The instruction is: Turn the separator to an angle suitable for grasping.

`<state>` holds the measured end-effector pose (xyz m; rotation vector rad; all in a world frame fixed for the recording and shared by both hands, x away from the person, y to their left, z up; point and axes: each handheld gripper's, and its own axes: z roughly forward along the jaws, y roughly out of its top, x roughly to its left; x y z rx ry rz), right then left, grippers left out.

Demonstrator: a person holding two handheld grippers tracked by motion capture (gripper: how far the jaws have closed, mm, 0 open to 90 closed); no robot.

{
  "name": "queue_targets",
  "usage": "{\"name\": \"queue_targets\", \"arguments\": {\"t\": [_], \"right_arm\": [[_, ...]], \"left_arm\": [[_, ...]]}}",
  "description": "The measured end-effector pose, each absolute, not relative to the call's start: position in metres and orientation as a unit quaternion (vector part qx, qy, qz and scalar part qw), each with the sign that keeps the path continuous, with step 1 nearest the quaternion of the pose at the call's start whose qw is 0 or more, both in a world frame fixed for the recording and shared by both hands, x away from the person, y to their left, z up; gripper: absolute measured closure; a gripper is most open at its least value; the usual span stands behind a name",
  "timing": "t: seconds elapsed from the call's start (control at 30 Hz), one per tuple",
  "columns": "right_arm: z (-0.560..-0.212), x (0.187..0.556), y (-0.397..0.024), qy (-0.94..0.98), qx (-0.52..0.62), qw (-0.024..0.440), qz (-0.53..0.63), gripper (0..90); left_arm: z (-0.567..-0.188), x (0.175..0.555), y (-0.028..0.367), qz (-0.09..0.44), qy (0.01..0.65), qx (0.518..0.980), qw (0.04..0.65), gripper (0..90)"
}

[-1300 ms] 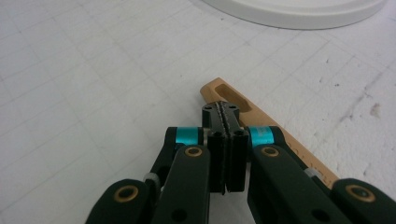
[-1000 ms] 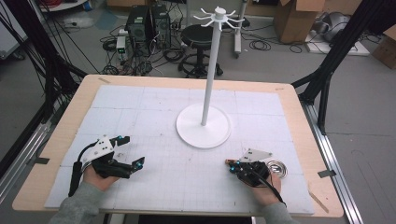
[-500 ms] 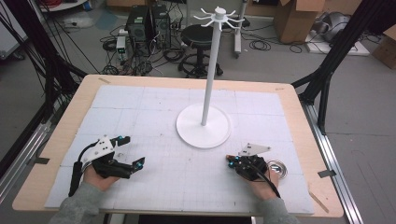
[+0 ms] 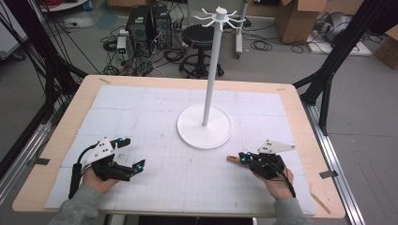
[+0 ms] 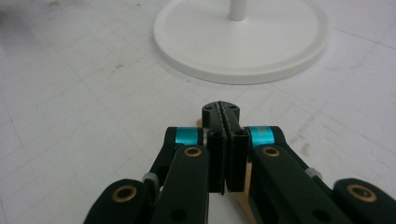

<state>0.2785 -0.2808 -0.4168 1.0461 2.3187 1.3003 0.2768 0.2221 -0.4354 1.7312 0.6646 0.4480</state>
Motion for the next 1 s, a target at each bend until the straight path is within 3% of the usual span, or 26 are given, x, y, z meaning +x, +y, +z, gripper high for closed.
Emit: {"name": "queue_targets", "arguments": {"t": [0.2, 0.4, 0.57, 0.77, 1.0], "right_arm": [[-0.411, 0.269, -0.311, 0.796, 0.366, 0.145, 0.459, 78.7], [-0.407, 0.267, -0.331, 0.792, 0.36, 0.114, 0.479, 49.8], [-0.409, 0.271, -0.337, 0.799, 0.363, 0.086, 0.471, 36.1], [-0.404, 0.271, -0.336, 0.809, 0.333, 0.094, 0.475, 14.0], [-0.396, 0.268, -0.344, 0.801, 0.316, 0.103, 0.498, 10.4]], "left_arm": [[-0.438, 0.283, 0.222, 0.191, 0.289, 0.727, 0.593, 1.7], [-0.438, 0.285, 0.223, 0.19, 0.294, 0.723, 0.596, 1.7], [-0.437, 0.283, 0.223, 0.191, 0.292, 0.725, 0.594, 1.7], [-0.437, 0.282, 0.223, 0.19, 0.291, 0.732, 0.587, 1.7], [-0.436, 0.28, 0.223, 0.189, 0.289, 0.734, 0.584, 1.7]]}}
